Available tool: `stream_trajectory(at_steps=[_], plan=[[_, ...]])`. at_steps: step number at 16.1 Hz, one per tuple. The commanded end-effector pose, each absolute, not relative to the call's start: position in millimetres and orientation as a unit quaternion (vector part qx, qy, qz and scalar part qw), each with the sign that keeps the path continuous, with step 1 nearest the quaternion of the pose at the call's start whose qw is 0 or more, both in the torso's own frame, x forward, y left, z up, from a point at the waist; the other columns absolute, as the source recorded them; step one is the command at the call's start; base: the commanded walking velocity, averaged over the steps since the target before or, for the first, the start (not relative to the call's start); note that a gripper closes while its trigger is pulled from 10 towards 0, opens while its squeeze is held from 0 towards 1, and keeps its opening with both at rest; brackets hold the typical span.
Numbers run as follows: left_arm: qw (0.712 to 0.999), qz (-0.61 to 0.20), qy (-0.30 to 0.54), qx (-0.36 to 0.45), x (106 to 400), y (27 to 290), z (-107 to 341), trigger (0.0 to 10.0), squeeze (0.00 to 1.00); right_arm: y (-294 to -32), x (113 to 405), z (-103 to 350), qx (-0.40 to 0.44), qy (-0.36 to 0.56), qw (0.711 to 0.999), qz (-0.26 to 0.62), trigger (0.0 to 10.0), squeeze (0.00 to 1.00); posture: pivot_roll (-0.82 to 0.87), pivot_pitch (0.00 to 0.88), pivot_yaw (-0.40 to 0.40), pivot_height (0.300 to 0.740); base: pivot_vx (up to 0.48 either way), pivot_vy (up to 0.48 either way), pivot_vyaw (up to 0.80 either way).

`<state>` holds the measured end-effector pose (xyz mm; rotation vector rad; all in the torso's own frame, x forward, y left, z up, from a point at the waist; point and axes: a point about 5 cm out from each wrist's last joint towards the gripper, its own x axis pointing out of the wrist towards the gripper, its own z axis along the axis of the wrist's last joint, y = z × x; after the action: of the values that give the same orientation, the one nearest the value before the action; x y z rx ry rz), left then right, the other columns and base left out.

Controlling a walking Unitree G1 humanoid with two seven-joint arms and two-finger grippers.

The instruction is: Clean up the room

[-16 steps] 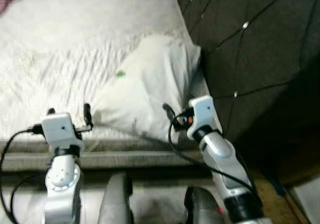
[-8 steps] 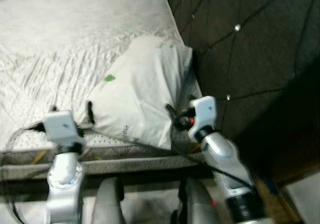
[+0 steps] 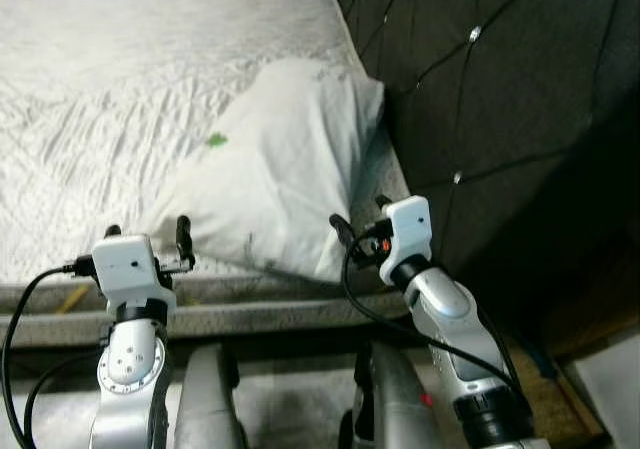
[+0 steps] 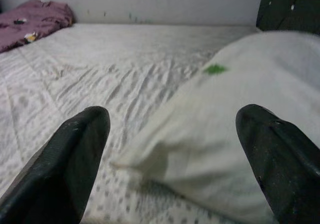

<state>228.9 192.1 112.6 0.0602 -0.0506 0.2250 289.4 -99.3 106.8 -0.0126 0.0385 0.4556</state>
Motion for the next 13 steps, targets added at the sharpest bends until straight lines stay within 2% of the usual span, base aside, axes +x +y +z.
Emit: stream_trajectory(at_steps=[1,5,13], plan=[[0.993,0.111,-0.023,0.036,226.4,192.4,114.3,10.0,0.0,-101.8,287.3,101.7,-0.003,0.035,0.975,0.22,10.0,0.0,0.01,0.126,-0.061,0.546,0.0,0.0,0.0],[0.993,0.105,-0.027,0.039,224.8,193.5,116.9,10.0,0.0,-101.4,285.1,99.3,0.001,0.043,0.974,0.221,10.0,0.0,0.02,0.13,-0.057,0.546,0.0,0.0,0.0],[0.994,0.096,-0.036,0.029,228.7,189.7,121.3,10.0,0.0,-100.3,288.8,101.3,0.002,0.039,0.973,0.227,10.0,0.0,0.0,0.13,-0.056,0.546,0.273,0.0,0.0]])
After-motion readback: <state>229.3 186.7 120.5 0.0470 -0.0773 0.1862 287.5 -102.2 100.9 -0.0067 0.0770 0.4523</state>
